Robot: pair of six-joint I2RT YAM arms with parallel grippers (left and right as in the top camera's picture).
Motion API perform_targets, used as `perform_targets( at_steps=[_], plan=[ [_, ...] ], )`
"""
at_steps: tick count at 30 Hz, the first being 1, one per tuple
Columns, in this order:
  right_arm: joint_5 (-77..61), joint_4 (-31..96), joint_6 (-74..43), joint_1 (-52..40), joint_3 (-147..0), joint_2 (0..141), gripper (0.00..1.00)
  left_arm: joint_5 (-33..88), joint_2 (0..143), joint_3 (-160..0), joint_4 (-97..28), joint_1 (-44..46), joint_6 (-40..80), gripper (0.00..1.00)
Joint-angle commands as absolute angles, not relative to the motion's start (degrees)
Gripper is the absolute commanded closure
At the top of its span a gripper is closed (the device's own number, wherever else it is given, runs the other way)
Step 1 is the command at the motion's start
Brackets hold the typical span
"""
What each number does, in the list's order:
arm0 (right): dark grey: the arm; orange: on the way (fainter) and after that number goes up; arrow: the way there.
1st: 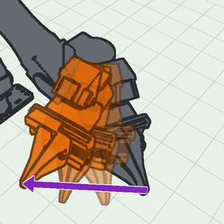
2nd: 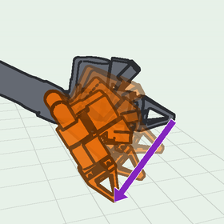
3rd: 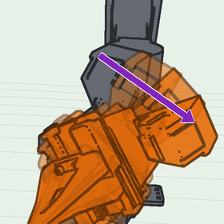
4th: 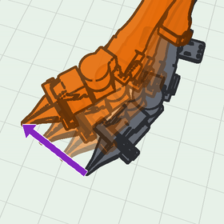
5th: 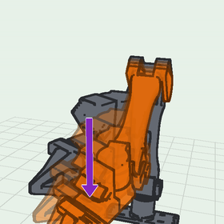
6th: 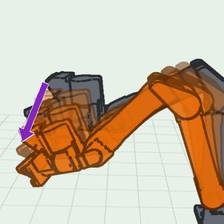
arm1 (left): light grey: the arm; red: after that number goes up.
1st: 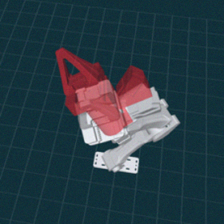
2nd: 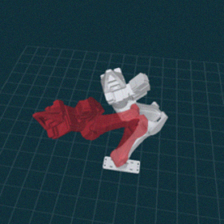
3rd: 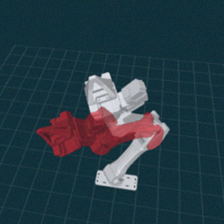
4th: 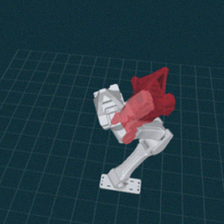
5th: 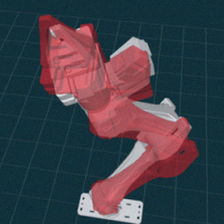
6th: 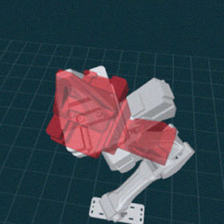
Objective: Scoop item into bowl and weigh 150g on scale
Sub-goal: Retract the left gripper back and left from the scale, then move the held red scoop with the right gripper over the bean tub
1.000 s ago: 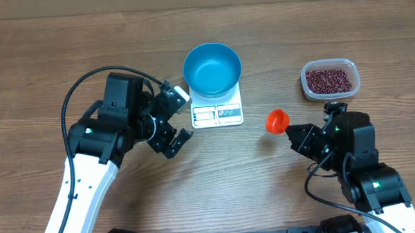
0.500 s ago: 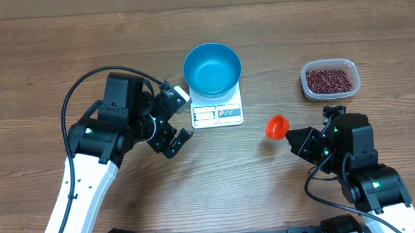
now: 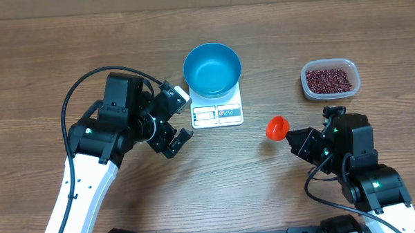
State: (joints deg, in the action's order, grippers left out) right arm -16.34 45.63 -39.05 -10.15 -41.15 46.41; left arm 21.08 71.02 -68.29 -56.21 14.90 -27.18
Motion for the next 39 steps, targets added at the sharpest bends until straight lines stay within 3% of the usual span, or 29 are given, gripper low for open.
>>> perform_targets(
  at_steps=[1, 39],
  plan=[
    [-16.64, 45.39, -39.22, -9.89, -42.39, 46.15, 0.96, 22.31, 71.24, -69.69, -56.36, 14.63, -27.00, 0.00],
    [-10.94, 45.23, -39.00, -9.89, -42.39, 46.15, 0.96, 22.31, 71.24, -69.69, -56.34, 14.63, -27.00, 0.00]
  ],
)
